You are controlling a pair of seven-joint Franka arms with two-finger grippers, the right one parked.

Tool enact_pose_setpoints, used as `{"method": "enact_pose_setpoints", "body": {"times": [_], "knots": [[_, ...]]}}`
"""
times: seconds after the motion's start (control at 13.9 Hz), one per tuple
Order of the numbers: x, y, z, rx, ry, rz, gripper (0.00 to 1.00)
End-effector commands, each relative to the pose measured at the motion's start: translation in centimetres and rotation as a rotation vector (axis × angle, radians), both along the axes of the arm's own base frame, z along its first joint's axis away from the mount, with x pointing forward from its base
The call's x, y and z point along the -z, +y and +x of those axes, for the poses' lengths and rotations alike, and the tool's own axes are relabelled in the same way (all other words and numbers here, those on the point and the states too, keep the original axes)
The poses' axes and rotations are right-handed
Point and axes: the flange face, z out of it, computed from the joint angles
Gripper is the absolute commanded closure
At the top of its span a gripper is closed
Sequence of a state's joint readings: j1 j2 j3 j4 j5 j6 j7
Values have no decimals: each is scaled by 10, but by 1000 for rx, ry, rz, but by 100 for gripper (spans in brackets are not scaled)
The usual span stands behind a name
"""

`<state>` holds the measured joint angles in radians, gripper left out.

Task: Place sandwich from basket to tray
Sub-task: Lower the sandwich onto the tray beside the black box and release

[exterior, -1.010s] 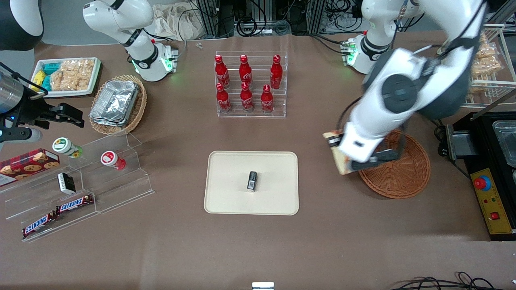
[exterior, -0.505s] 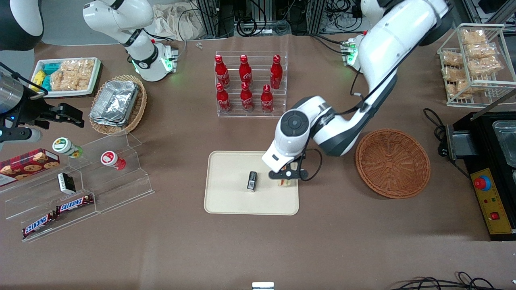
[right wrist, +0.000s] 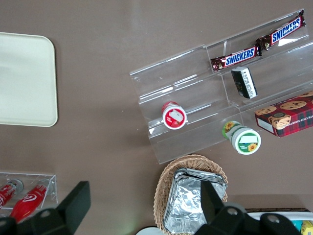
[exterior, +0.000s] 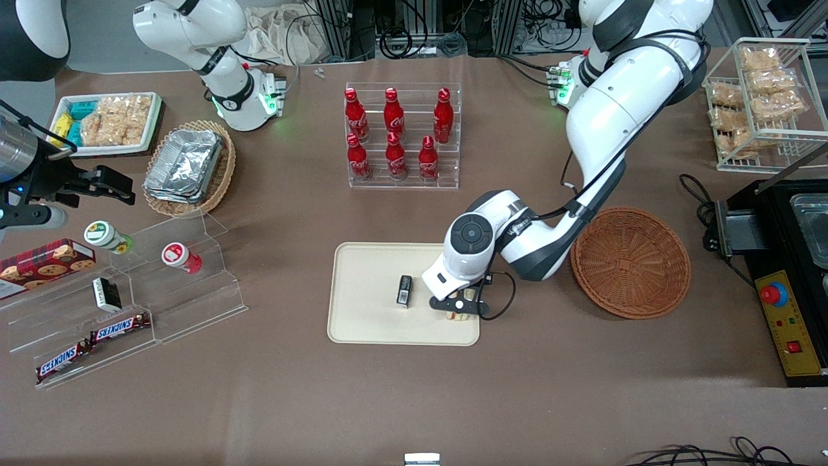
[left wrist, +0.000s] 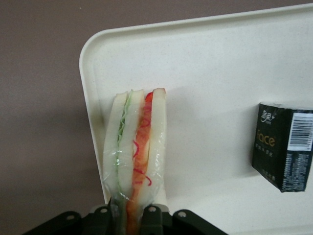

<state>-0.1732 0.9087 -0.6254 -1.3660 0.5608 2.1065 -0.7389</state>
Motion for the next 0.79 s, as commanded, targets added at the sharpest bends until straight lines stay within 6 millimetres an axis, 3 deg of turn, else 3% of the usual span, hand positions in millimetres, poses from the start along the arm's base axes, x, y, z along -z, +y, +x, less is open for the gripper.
{"method": "enact_pose_setpoints", "body": {"times": [0.0, 0.22, 0.36, 0.58, 0.72], "knots": [[-3, -7, 6, 16, -35, -14, 0], [-16, -5, 10, -31, -56, -18, 0], [-48, 4, 17, -69, -95, -18, 0], [-95, 77, 40, -143, -131, 20, 0], [-144, 108, 27, -161, -181, 44, 0]]}}
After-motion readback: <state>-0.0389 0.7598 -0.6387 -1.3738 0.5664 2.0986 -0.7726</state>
